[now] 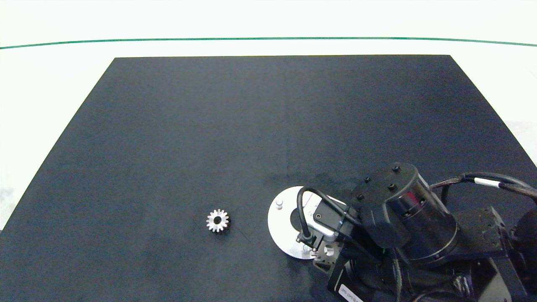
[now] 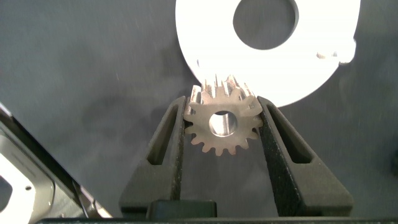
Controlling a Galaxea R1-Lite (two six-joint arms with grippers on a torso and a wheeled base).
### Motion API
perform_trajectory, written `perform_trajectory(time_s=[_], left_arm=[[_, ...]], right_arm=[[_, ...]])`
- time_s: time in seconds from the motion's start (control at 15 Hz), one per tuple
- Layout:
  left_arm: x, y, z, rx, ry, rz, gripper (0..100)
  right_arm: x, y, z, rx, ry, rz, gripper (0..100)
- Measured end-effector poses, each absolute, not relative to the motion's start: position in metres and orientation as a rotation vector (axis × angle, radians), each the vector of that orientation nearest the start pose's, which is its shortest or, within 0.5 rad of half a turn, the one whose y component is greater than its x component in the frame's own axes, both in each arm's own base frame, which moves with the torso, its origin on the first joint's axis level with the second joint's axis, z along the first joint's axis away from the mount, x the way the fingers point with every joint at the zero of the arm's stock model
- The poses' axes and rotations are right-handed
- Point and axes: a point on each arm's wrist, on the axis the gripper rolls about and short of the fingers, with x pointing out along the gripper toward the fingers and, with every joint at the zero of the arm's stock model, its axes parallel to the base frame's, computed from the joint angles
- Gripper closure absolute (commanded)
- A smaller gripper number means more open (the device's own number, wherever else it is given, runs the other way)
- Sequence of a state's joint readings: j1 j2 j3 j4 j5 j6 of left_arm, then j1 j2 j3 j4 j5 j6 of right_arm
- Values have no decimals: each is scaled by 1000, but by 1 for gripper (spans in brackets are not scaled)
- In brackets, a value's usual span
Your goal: Install three planetary gears onto the carrier pins
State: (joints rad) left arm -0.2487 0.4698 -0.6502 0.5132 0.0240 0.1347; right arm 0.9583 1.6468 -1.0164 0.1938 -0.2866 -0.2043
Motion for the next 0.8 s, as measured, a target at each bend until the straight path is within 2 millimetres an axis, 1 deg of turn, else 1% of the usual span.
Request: perform_trajectory(time_s=[0.13, 0.53, 0.8], left_arm=[[-12, 4, 209, 178, 313, -245, 0], [-12, 4, 208, 178, 313, -246, 0], [-12, 4, 209, 179, 312, -248, 0]], right_arm=[[167, 230, 183, -680, 617, 709, 78], [174, 245, 174, -700, 634, 711, 78], [179, 252, 169, -708, 645, 709, 78]])
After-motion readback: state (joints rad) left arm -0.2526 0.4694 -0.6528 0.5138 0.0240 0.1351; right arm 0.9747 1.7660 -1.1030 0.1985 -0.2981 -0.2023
